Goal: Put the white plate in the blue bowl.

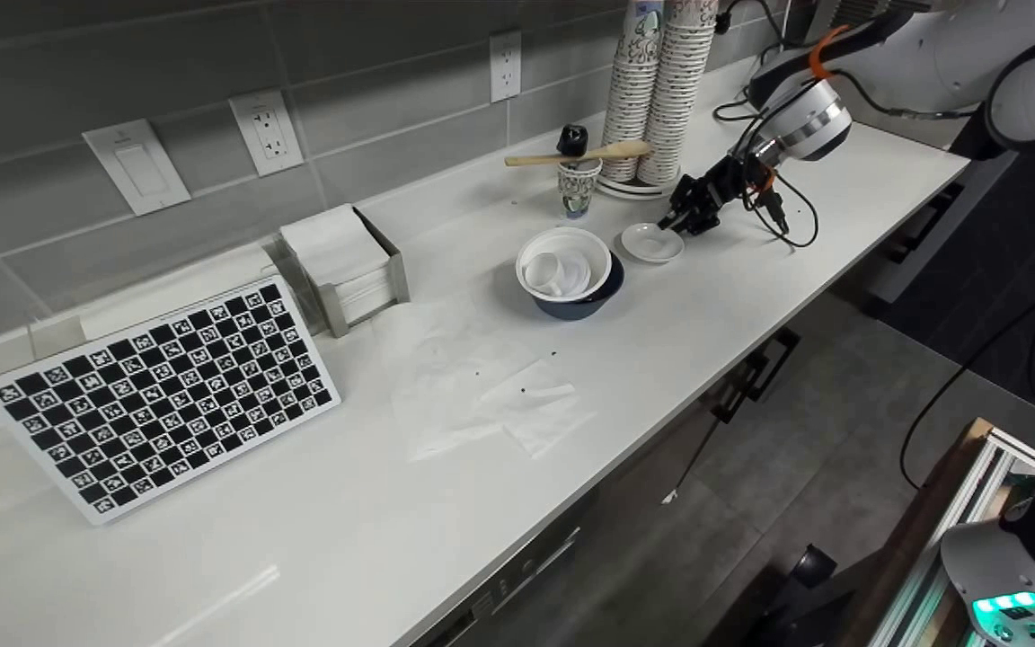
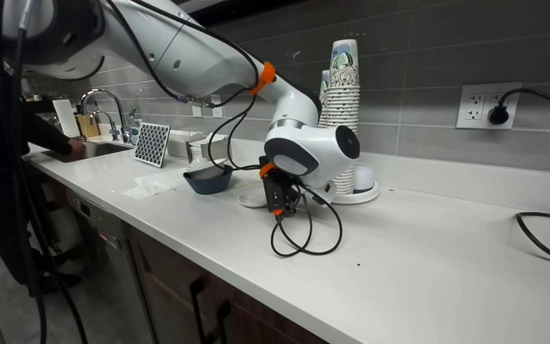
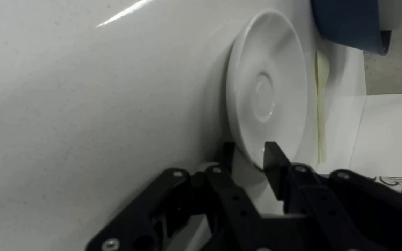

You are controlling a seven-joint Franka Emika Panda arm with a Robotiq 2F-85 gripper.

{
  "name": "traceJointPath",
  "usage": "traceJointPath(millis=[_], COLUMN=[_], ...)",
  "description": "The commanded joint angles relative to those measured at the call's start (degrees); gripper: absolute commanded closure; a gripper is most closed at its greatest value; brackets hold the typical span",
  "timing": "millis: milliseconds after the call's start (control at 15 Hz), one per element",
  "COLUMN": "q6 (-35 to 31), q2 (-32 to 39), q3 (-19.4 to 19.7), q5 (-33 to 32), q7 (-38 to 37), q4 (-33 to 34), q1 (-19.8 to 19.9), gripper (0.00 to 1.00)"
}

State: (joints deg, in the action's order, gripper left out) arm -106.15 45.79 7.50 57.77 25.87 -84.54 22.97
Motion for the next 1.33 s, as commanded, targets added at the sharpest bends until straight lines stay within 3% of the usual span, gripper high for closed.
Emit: traceJointPath(millis=[0,467,867,1267], q6=[-2.4,-4.3,-16.7,-22.5], q2=[1.6,-1.4,-12.0,-17.2], q3=[-0.1,-0.5,-0.4,-0.6], q5=[-1.5,-0.6,-0.4,-3.5], q7=[-1.7,0.3,14.1,17.7], q4=[1.7,-0.3,-9.6,-16.3], q1=[-0.5,-0.1,-1.3,-4.4], gripper=[0.98,0.97,0.97,0.97])
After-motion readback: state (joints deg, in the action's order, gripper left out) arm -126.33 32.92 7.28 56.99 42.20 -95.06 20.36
